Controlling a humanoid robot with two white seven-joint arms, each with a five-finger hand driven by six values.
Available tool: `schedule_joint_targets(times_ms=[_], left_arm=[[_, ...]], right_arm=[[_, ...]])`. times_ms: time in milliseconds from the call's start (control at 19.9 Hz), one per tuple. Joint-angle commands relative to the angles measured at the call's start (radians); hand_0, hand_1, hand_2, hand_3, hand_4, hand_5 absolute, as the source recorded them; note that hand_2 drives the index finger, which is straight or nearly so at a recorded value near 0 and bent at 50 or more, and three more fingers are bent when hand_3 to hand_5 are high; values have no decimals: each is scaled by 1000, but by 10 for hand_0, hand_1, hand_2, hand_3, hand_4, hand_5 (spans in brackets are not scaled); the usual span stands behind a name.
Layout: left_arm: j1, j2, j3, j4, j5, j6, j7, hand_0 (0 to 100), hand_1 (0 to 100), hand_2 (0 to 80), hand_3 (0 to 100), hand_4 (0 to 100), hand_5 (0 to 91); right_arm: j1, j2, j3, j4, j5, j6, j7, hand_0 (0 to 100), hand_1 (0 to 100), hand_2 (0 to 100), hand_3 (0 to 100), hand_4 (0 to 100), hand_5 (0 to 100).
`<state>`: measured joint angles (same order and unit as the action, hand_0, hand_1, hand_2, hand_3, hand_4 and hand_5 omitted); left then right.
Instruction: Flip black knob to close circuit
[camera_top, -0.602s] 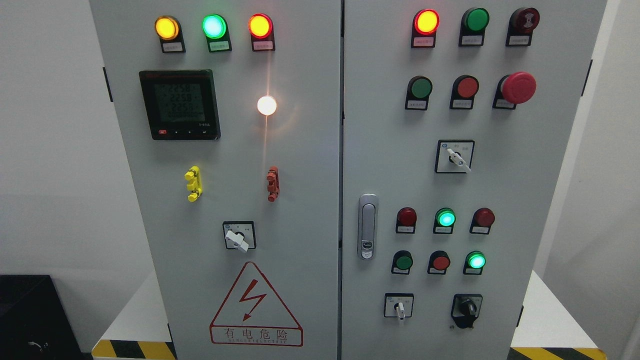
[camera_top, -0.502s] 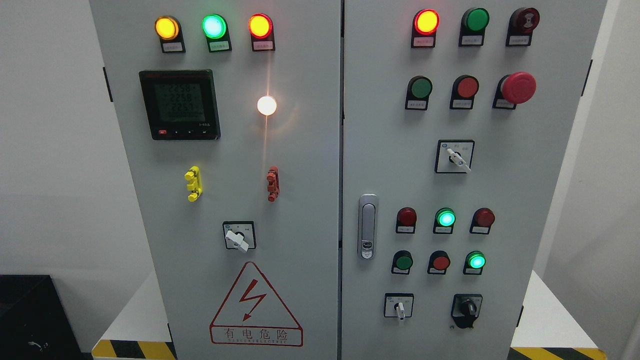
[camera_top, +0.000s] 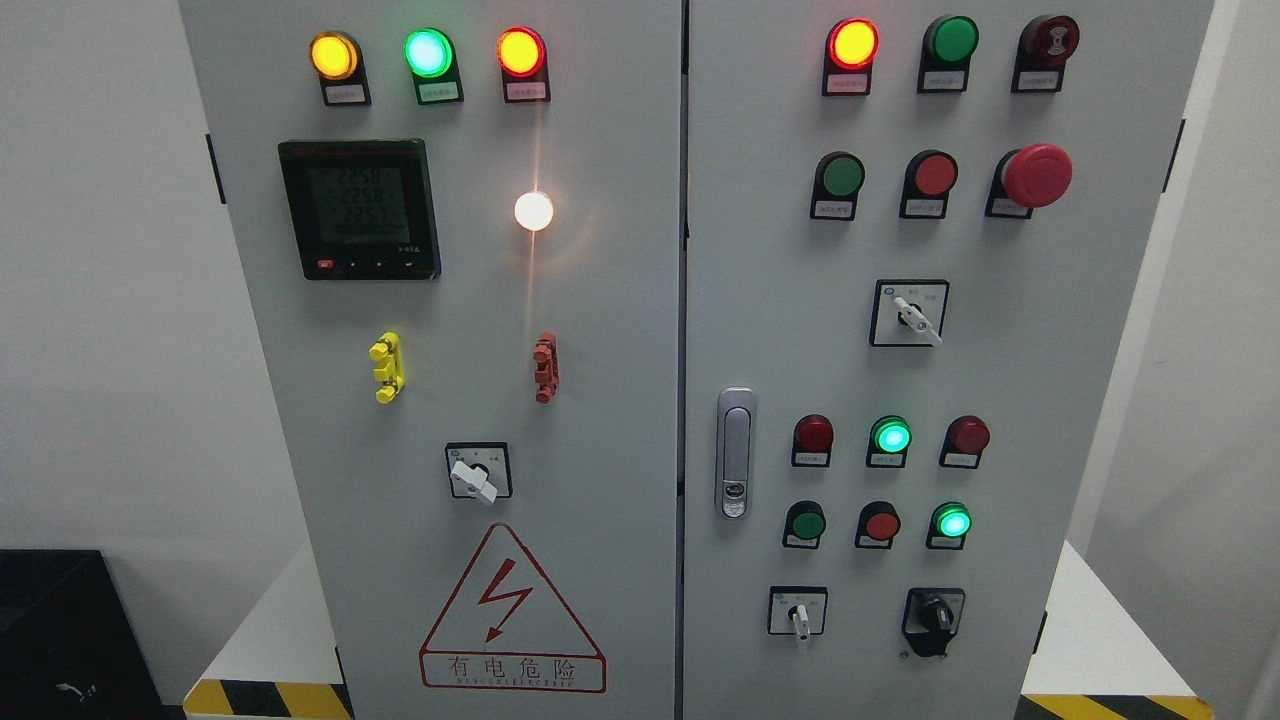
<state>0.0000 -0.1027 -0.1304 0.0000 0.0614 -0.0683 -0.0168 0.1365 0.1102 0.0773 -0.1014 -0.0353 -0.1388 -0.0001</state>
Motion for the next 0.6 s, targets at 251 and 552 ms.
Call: schedule_joint_targets(times_ms=[251, 552], left_arm=[[21, 0, 0, -23, 0, -1, 0, 120, 556, 0, 0, 0, 0], [21, 0, 0, -23, 0, -1, 0, 120, 556, 0, 0, 0, 0]], right_arm=[[12, -9, 7, -35, 83, -18, 11, 0, 79, 0, 11, 0, 0], [14, -10, 10, -32, 146, -97, -3, 0, 77, 108, 184, 133, 0]])
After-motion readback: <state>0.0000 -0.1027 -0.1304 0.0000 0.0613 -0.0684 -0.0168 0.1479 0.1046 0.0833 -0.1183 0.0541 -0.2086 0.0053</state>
